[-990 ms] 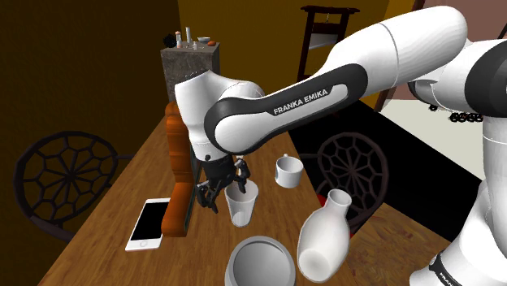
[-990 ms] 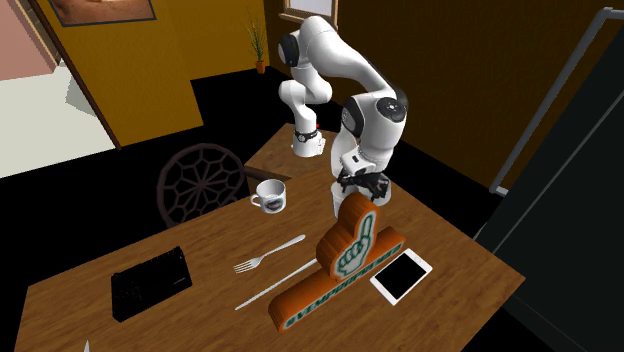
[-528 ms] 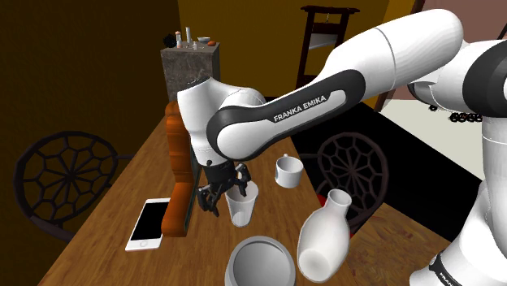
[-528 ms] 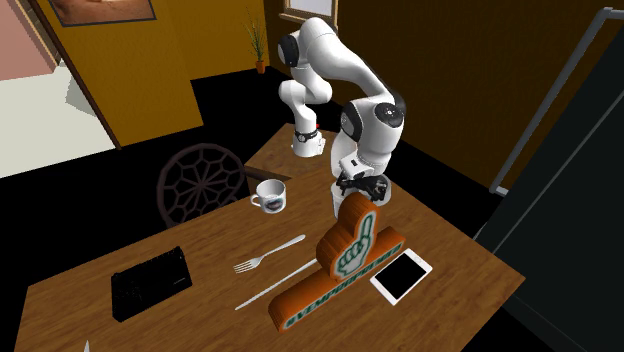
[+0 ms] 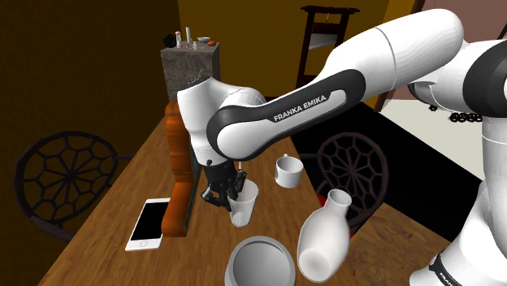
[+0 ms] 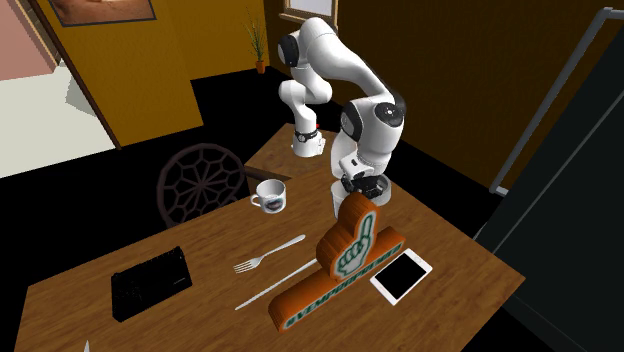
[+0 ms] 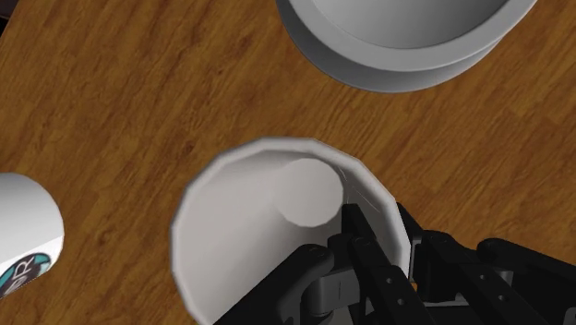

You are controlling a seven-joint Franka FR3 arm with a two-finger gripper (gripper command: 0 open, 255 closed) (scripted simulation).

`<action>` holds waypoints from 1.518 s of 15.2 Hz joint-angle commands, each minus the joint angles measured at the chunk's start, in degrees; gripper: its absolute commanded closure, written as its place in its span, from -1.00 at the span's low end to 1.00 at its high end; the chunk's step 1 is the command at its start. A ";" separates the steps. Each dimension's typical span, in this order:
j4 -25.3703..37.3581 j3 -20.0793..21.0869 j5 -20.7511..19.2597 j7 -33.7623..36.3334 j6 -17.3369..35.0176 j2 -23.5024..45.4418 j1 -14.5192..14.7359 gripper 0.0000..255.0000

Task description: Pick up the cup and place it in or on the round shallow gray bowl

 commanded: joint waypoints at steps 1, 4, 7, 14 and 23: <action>-0.04 -0.01 0.01 -0.01 0.00 0.04 -0.01 1.00; -0.05 -0.01 0.00 0.01 0.01 0.04 0.00 1.00; 1.16 0.19 0.40 -0.27 -1.91 -0.75 -0.05 1.00; 4.55 0.57 1.16 -0.82 -6.58 -2.22 -0.02 1.00; 10.16 0.89 1.71 -1.34 -13.02 -3.19 0.34 1.00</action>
